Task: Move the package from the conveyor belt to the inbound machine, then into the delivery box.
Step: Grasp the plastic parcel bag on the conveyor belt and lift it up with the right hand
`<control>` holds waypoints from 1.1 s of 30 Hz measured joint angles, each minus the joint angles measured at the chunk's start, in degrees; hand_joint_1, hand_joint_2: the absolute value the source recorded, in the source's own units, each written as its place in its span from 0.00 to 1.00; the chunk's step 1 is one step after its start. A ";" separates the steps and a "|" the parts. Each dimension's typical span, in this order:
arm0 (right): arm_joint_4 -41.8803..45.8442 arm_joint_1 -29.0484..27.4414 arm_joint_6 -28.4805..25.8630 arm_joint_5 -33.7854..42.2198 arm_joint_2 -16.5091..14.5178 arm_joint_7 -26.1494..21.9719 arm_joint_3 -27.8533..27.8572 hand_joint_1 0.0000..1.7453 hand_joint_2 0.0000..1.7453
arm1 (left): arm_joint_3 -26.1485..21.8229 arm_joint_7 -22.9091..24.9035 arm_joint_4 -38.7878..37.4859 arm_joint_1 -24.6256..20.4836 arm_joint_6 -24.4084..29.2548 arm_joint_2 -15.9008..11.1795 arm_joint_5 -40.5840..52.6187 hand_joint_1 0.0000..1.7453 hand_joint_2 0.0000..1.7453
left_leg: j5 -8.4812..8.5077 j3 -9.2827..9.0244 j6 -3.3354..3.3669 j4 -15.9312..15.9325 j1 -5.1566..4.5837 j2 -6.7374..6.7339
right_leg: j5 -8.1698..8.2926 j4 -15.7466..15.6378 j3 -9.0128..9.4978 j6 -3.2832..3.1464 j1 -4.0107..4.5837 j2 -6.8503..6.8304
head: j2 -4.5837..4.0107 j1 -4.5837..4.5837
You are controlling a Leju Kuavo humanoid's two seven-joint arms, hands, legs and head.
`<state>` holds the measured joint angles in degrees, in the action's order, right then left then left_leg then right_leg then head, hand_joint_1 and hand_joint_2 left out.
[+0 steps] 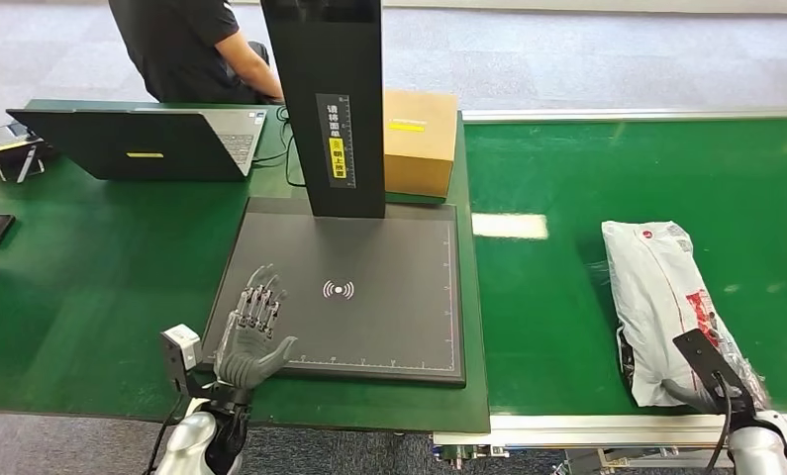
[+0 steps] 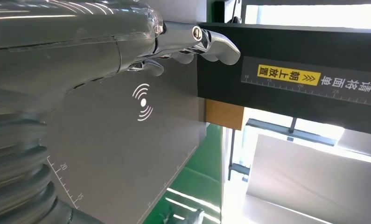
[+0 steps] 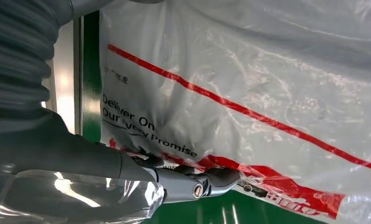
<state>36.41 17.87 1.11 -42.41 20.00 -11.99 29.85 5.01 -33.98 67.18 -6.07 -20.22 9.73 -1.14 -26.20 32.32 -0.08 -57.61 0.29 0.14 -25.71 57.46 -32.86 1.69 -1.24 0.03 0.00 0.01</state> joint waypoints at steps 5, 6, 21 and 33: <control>-3.44 1.91 3.36 1.62 0.72 -1.04 0.48 0.75 1.00 | 0.03 -0.20 -0.98 -0.78 0.12 -0.21 -0.01 0.00 1.00 | 0.01 -0.02 0.02 -0.01 0.00 0.00 | 0.05 -0.02 0.04 0.07 0.00 0.02 | 0.00 0.01; -3.95 2.20 3.94 2.11 0.80 -1.44 0.54 1.00 1.00 | 0.04 -0.23 -1.10 -0.87 0.16 -0.25 -0.02 0.00 1.00 | 0.02 -0.02 0.03 -0.01 0.00 -0.01 | 0.05 -0.02 0.04 0.07 0.00 0.02 | 0.00 0.01; -7.12 5.05 7.41 6.08 1.27 -5.95 0.55 1.00 1.00 | -0.09 -0.44 -1.50 -1.20 1.13 -0.33 0.22 0.00 1.00 | 0.03 -0.04 0.06 -0.07 0.00 -0.12 | 0.13 -0.03 0.05 0.13 0.04 0.18 | 0.00 0.01; -3.13 3.86 -5.95 6.53 -0.78 -8.70 -2.60 1.00 1.00 | -0.31 -0.01 -1.41 -0.55 1.36 -0.33 0.02 0.00 1.00 | 0.05 0.10 0.08 -0.06 -0.01 -0.06 | 0.12 -0.02 -0.02 0.13 -0.02 0.11 | 0.00 0.01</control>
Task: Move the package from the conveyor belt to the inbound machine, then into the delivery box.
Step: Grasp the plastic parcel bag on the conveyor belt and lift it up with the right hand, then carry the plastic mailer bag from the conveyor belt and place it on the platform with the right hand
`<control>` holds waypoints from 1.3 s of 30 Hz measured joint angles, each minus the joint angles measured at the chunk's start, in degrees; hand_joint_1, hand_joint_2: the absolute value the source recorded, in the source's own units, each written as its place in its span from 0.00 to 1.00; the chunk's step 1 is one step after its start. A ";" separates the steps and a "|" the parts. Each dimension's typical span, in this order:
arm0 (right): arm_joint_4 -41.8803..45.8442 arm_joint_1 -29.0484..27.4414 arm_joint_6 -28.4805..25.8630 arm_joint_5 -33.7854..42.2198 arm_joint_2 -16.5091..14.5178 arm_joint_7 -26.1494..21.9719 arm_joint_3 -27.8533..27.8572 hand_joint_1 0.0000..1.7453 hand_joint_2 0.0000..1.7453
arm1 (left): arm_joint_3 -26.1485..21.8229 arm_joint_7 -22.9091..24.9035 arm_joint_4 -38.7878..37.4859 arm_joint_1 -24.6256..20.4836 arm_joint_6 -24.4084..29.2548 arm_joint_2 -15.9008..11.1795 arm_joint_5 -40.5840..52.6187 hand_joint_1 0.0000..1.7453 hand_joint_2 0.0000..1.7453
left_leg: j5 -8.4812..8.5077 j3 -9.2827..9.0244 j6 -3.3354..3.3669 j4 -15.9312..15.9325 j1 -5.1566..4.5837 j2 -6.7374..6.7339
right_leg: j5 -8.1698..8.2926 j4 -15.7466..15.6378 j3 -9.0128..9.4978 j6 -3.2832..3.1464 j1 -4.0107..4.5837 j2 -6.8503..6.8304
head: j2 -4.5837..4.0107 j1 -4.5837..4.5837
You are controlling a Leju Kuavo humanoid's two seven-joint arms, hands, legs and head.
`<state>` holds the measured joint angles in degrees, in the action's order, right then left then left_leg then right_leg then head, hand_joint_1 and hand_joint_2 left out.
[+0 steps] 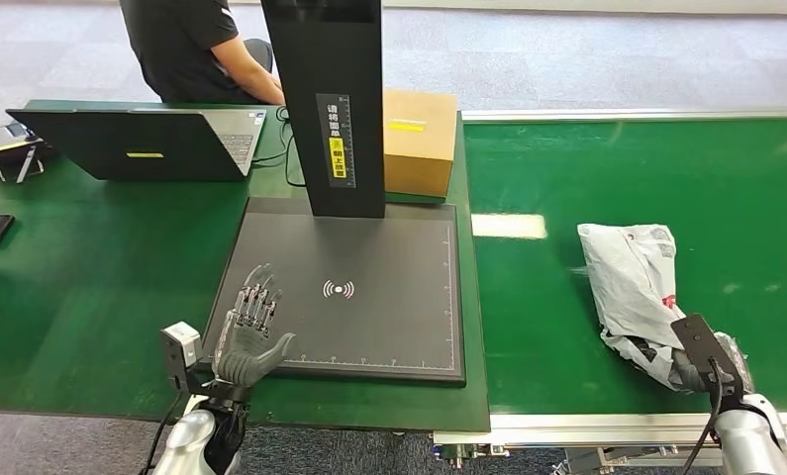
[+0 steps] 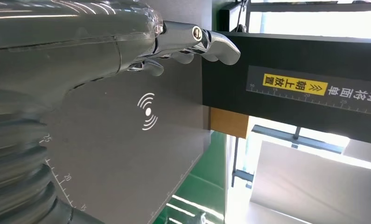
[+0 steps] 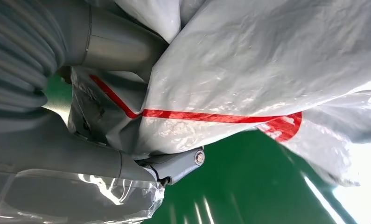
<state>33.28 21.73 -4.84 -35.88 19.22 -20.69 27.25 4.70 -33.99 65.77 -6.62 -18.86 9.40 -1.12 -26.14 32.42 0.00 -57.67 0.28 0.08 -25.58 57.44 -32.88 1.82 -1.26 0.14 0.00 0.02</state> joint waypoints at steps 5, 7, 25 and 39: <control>9.08 -3.28 -7.79 -2.67 -1.86 -1.59 -2.08 1.00 1.00 | -0.08 0.40 0.26 0.24 -0.01 0.00 -0.02 0.00 1.00 | 0.03 0.08 0.05 0.00 -0.04 0.08 | -0.01 0.00 -0.05 0.02 -0.03 -0.10 | 0.00 0.01; 13.87 -5.10 -12.29 -5.73 -2.57 -1.60 -3.34 1.00 1.00 | -0.10 0.42 0.26 0.25 -0.02 0.00 -0.02 0.00 1.00 | 0.03 0.11 0.05 0.00 -0.04 0.11 | -0.02 0.00 -0.08 0.03 -0.03 -0.13 | 0.00 0.00; 48.63 -16.79 -27.24 -19.45 -6.12 -2.53 -18.00 1.00 1.00 | -0.13 -0.12 1.56 -0.05 -0.15 0.02 0.63 0.00 1.00 | 0.04 0.24 0.05 0.01 -0.04 0.11 | -0.02 0.01 -0.22 0.02 -0.03 -0.12 | 0.00 0.00; 53.15 -12.94 -25.58 -18.58 -5.14 -5.40 -31.90 1.00 1.00 | -0.14 -4.43 6.60 0.18 7.82 0.03 4.55 0.00 1.00 | 0.06 0.27 0.07 0.01 -0.04 0.11 | -0.02 0.02 -0.22 0.02 -0.03 -0.12 | 0.00 0.00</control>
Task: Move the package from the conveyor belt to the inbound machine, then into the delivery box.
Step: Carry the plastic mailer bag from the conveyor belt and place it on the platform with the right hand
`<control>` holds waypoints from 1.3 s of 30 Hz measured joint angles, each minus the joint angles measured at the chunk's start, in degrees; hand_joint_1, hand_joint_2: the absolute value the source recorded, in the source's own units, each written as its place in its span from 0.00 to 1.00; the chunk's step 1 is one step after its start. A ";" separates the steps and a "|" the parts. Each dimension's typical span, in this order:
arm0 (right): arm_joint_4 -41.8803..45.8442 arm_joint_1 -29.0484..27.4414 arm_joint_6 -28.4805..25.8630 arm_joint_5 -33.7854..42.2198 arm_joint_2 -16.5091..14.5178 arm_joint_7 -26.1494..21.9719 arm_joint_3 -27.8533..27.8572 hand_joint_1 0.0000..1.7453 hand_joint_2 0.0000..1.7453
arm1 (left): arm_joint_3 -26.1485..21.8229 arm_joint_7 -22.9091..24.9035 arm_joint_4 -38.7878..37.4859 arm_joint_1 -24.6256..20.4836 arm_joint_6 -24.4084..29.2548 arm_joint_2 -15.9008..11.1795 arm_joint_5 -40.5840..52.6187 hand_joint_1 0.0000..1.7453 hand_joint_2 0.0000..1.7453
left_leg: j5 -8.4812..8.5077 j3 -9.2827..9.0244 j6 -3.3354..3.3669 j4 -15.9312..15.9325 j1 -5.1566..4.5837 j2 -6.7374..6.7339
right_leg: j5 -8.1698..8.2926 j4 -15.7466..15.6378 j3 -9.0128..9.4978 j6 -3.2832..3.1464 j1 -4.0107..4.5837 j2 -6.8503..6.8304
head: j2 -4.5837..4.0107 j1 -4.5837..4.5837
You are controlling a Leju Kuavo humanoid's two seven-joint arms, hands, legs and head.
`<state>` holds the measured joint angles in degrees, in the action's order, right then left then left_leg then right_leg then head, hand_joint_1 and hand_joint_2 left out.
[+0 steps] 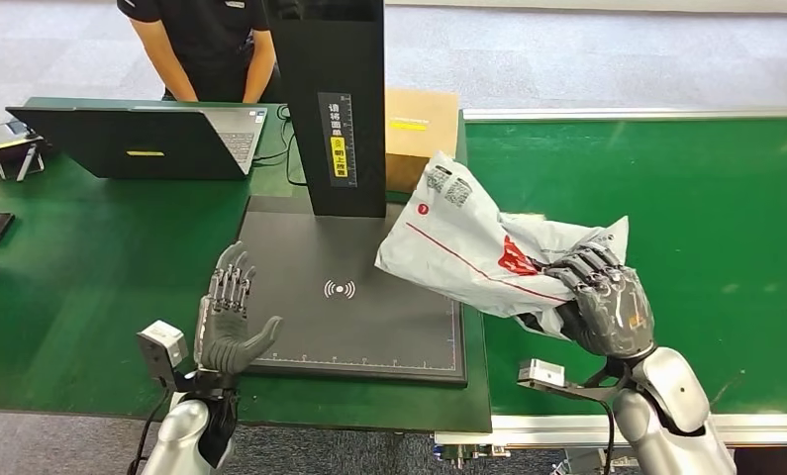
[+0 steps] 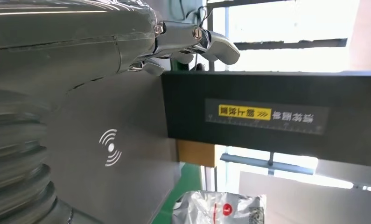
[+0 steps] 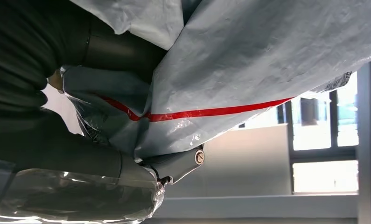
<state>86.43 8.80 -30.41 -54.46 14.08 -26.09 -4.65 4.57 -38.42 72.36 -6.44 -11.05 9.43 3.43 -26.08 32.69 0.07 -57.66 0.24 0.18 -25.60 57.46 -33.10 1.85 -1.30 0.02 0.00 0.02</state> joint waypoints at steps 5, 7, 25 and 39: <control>-5.53 4.58 1.11 1.22 -0.07 -1.14 -3.97 1.00 1.00 | 0.07 -0.61 1.94 0.68 1.15 0.03 0.86 0.00 1.00 | 0.03 0.00 0.03 0.00 0.00 0.01 | 0.00 0.00 0.00 0.00 0.00 -0.01 | 0.00 -0.01; -8.35 6.34 1.54 1.65 -0.35 -1.44 -5.19 1.00 1.00 | 0.13 -0.69 2.37 0.78 1.19 0.04 0.94 0.00 1.00 | 0.04 0.01 0.03 0.00 0.00 0.01 | 0.01 0.01 0.00 0.00 0.00 -0.02 | 0.00 -0.01; -33.63 22.04 16.75 15.40 -9.86 -11.00 -11.64 1.00 1.00 | 2.81 -0.93 2.51 -2.12 0.36 -0.01 0.35 0.00 1.00 | 0.09 0.05 0.03 0.00 0.01 0.00 | 0.03 0.04 -0.08 0.02 0.01 -0.01 | 0.00 -0.01; -33.61 23.42 22.56 26.18 -11.92 -11.07 -22.70 0.64 1.00 | 4.37 -1.25 1.05 -2.94 0.40 -0.02 -0.39 0.00 1.00 | 0.10 0.11 0.05 -0.04 0.00 0.01 | 0.05 0.03 -0.10 0.05 -0.01 -0.01 | 0.00 -0.01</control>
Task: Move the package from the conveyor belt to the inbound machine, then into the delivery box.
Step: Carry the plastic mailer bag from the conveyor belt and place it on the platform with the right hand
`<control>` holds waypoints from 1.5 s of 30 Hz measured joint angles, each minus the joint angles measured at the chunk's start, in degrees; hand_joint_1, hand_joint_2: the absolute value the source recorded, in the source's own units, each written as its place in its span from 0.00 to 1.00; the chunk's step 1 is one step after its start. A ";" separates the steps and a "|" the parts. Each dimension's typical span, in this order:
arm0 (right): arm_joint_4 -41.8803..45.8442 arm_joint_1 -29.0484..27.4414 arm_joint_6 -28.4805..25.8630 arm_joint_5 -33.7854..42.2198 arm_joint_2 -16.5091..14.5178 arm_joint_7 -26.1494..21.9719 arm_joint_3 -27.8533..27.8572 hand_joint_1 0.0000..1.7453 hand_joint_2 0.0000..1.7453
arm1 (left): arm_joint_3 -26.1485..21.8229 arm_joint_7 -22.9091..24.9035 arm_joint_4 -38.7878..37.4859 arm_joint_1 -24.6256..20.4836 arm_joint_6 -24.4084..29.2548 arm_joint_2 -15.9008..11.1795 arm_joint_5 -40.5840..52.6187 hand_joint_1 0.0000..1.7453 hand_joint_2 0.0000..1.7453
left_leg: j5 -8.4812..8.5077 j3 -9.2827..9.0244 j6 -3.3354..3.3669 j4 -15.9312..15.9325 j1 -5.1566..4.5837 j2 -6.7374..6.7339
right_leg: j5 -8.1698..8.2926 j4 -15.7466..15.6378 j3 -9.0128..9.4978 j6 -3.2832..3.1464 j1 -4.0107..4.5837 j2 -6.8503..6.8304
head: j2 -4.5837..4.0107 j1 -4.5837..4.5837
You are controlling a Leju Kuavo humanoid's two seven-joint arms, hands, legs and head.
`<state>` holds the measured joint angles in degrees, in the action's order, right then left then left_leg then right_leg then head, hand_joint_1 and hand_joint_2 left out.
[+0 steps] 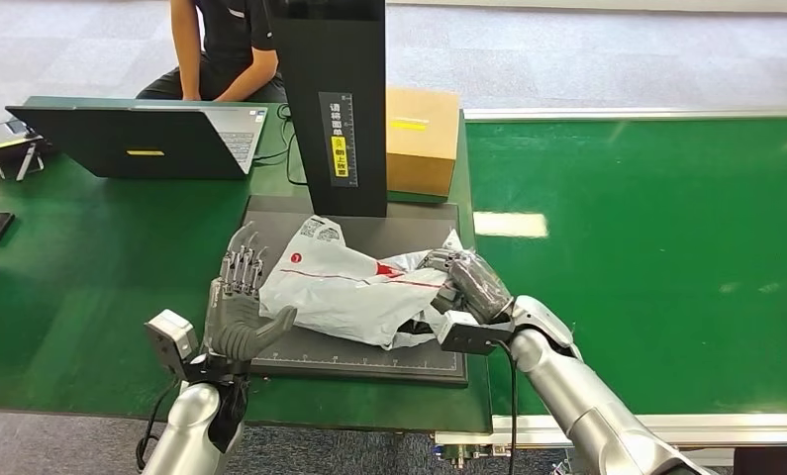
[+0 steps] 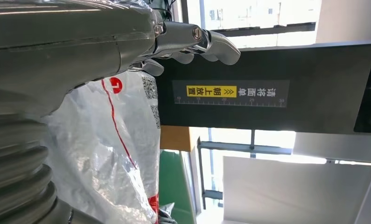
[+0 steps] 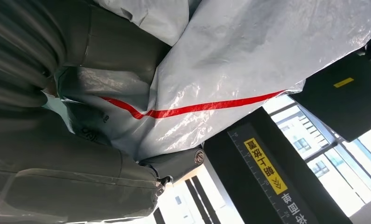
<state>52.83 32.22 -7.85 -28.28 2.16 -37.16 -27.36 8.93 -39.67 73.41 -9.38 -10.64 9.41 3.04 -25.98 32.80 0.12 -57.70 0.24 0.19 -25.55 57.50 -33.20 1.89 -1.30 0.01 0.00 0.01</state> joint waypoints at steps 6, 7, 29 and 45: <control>-3.90 2.30 -6.10 -3.50 -0.45 0.24 0.03 0.00 1.00 | 0.09 0.50 -0.02 0.02 0.00 0.01 0.01 0.00 1.00 | 0.00 -0.01 0.00 -0.01 0.00 0.01 | 0.00 0.00 0.00 0.00 0.00 -0.01 | 0.00 0.00; -4.41 2.57 -6.38 -3.43 -0.48 0.28 0.33 0.00 1.00 | 0.09 0.59 -0.02 0.03 0.00 0.01 0.02 0.00 1.00 | 0.00 -0.01 0.00 -0.01 0.00 0.01 | 0.00 0.00 0.00 0.00 0.00 -0.01 | 0.00 -0.01; 18.41 -12.15 26.13 35.21 -1.85 0.45 18.07 0.00 1.00 | -0.27 1.47 0.08 1.87 0.30 -0.59 -0.54 0.00 1.00 | -0.04 0.03 0.00 0.01 0.00 0.08 | -0.02 -0.01 -0.02 0.00 0.01 -0.06 | 0.00 -0.01; 27.54 -24.80 25.54 36.18 -4.74 5.34 32.13 0.00 1.00 | -2.32 2.50 1.46 4.60 -0.44 -0.84 0.63 0.00 1.00 | -0.05 0.02 0.01 0.00 0.00 0.09 | -0.03 -0.02 -0.02 0.01 0.00 -0.05 | 0.00 -0.01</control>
<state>80.37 7.41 17.69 7.90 -2.58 -31.81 4.78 6.61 -37.17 74.88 -4.78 -11.09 8.57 3.67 -26.03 32.82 0.13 -57.70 0.24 0.28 -25.58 57.47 -33.22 1.90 -1.30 -0.04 0.00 0.01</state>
